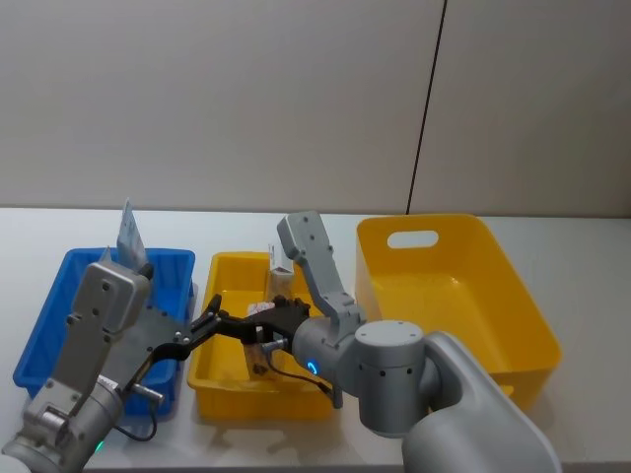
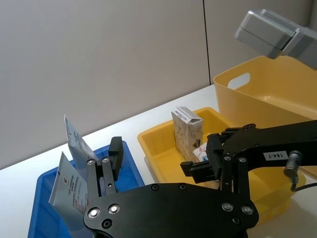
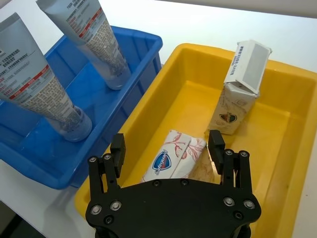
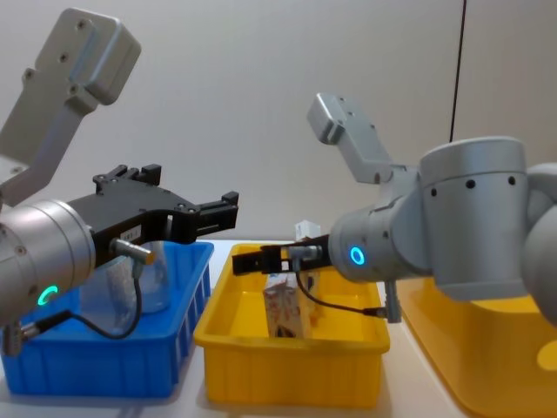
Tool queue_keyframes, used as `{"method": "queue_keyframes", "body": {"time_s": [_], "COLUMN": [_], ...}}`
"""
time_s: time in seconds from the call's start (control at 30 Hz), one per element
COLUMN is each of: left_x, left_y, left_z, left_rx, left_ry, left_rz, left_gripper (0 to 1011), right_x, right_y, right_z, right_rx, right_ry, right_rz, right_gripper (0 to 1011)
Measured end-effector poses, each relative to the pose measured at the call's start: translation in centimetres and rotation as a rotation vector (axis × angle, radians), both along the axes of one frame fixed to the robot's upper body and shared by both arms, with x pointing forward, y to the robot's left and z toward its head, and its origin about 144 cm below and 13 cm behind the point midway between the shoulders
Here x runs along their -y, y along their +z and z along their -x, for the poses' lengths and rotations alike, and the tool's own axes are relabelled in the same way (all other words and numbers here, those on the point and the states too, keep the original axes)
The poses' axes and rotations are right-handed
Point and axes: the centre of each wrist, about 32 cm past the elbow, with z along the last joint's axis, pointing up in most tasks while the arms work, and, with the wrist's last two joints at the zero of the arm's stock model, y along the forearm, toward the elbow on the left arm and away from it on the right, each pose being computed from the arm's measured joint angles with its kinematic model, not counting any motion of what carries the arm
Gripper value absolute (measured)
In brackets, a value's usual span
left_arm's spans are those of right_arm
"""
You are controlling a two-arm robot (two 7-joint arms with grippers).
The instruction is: Bimanual collaborative sorting of washing and personal care products
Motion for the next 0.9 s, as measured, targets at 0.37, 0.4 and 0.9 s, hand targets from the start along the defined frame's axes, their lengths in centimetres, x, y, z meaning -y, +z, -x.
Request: {"method": "queue_keyframes", "body": {"time_s": [0.37, 0.4, 0.9], "left_x": [0.00, 0.00, 0.00], "left_y": [0.00, 0.00, 0.00], "left_z": [0.00, 0.00, 0.00], "left_rx": [0.000, 0.000, 0.000], "left_ry": [0.000, 0.000, 0.000], "left_rz": [0.000, 0.000, 0.000], "left_gripper": [1001, 1001, 1001], "right_x": [-0.56, -0.58, -0.72], "right_y": [0.06, 0.07, 0.13], "right_z": [-0.69, -0.73, -1.14], "right_rx": [-0.072, -0.080, -0.188], "right_ry": [-0.008, -0.010, -0.051], "right_rz": [0.003, 0.004, 0.023], "right_gripper": [1003, 1004, 1004]}}
